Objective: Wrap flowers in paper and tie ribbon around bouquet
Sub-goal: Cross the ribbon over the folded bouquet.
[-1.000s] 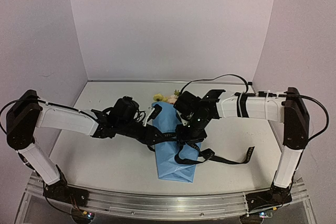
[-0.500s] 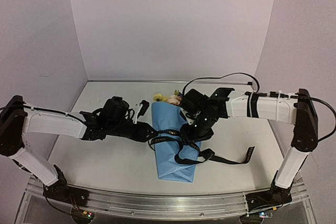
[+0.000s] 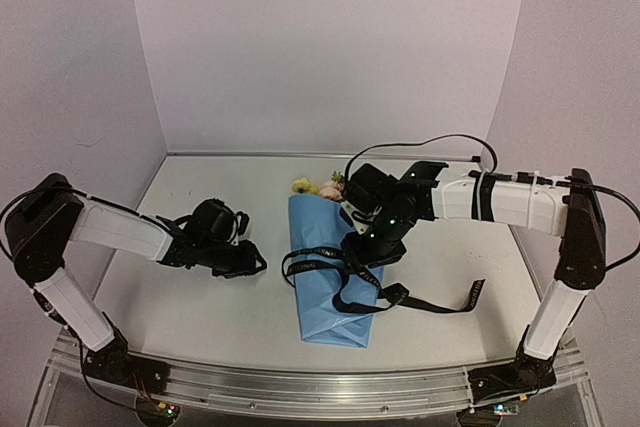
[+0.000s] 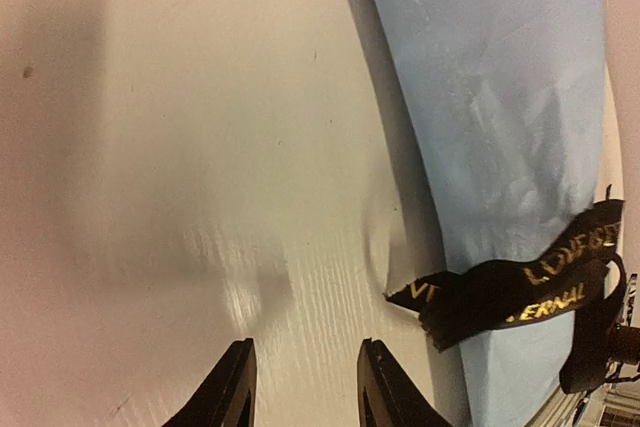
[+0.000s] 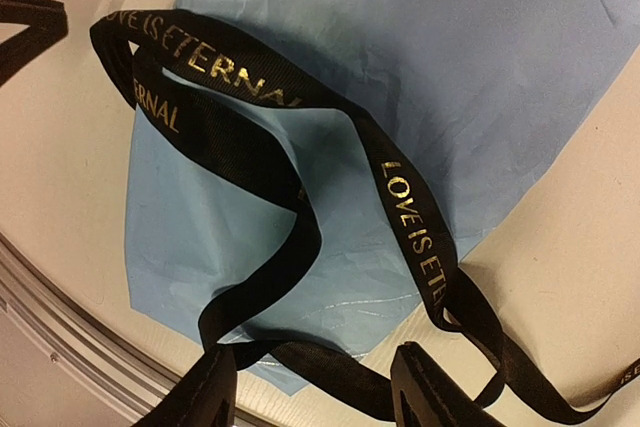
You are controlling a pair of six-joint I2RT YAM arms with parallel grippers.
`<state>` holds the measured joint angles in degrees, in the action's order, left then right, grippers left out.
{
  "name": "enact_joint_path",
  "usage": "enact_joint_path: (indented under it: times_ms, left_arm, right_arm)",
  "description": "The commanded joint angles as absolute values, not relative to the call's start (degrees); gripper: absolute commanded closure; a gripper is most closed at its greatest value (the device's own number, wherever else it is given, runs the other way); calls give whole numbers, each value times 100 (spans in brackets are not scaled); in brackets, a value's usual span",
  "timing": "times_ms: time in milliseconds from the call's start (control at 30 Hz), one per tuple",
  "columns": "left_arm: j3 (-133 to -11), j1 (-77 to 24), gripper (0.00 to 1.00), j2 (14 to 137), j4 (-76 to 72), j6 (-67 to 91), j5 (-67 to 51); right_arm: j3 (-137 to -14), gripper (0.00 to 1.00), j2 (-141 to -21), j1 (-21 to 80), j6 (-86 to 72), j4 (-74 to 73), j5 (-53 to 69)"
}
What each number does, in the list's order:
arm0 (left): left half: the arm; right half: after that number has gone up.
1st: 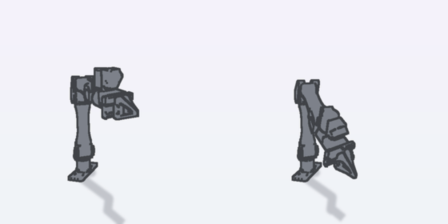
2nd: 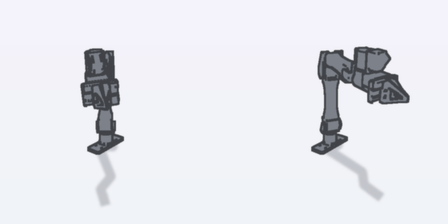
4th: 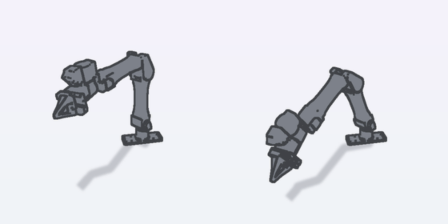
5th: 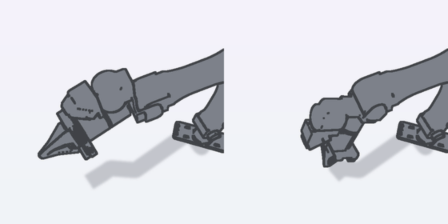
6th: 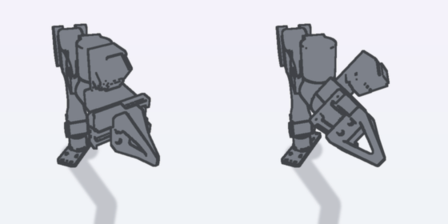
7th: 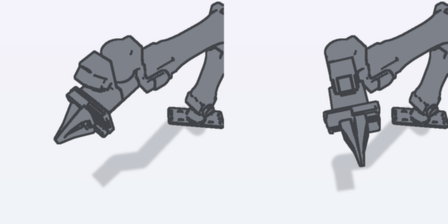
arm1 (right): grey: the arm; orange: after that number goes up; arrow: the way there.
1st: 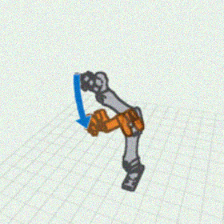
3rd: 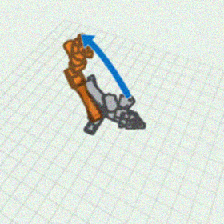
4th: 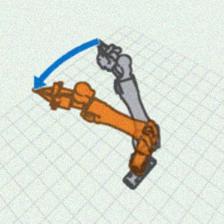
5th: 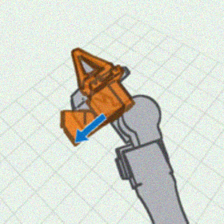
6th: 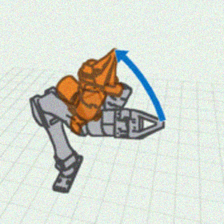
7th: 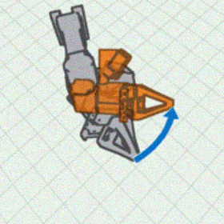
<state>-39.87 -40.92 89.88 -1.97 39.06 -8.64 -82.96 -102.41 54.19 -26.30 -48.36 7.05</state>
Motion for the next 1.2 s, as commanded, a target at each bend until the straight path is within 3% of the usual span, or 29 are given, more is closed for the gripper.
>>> enact_joint_path:
  times_ms: [0, 300, 1167]
  left_arm:
    - [-4728, -4104, 62, 9607, -138, 3694, -1229]
    - [-5570, -4113, 54, 10368, 117, 3100, -1687]
    - [-5306, -4384, 54, 9888, -432, 2441, -2669]
  right_arm:
    - [-8440, 46, -10214, 5422, -2574, -4931, 710]
    - [-8334, 45, -10063, 5417, -2493, -4931, 656]
    - [-8453, 43, -10191, 5416, -2486, -4960, 703]
